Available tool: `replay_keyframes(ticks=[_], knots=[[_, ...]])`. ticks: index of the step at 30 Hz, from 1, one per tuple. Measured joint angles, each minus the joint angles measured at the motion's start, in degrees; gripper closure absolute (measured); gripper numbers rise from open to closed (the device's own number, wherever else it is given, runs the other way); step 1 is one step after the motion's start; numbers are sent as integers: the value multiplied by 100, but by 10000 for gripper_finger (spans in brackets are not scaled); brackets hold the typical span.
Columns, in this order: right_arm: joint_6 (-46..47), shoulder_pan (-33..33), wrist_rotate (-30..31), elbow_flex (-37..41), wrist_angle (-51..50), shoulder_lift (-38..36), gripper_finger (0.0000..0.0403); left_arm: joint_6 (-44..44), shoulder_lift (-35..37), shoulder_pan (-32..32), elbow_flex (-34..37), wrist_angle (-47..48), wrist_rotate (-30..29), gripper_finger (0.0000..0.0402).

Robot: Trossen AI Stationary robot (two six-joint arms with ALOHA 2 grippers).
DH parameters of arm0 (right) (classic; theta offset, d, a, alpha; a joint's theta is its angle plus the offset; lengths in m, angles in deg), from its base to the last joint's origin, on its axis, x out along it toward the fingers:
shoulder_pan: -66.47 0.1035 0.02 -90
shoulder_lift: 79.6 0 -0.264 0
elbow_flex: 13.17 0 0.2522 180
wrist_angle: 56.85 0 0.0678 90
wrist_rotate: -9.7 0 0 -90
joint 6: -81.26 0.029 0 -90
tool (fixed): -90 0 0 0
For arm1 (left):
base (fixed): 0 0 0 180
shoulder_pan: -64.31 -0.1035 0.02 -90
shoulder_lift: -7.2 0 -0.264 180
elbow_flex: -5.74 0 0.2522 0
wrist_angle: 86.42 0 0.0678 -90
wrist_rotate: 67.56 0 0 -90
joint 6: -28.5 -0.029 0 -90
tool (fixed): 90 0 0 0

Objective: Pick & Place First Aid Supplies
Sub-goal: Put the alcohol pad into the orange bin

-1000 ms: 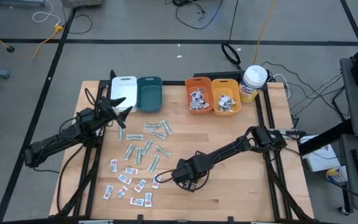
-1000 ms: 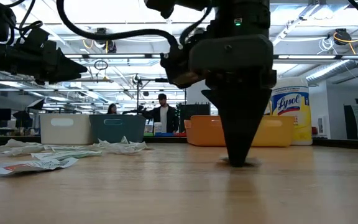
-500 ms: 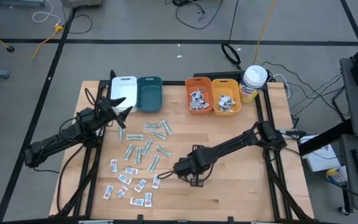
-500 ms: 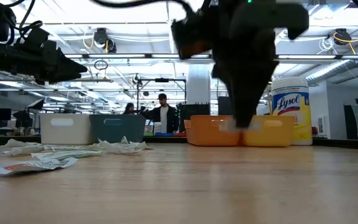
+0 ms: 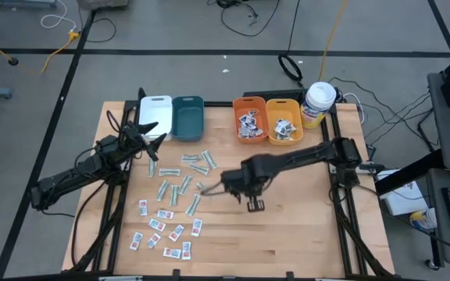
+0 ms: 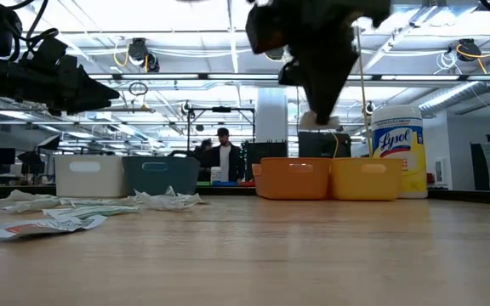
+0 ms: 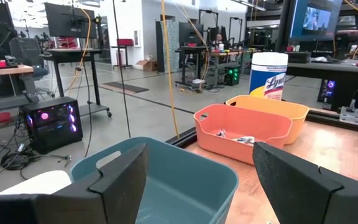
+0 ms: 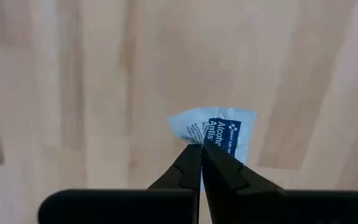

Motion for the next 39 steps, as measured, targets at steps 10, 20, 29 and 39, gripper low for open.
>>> replay_keyframes(ticks=[10,20,29,39], knots=[[-95,-1593,89,0,-37,-17,402,-1,-1,0,0,-1,0,105],[-947,-3054,411,0,139,-17,403,1,1,0,0,-1,0,105],[-1411,-3823,696,0,600,-17,402,1,-1,0,0,-1,0,105],[-1559,-3922,681,-2,1610,493,401,0,-1,0,0,-1,1,105]])
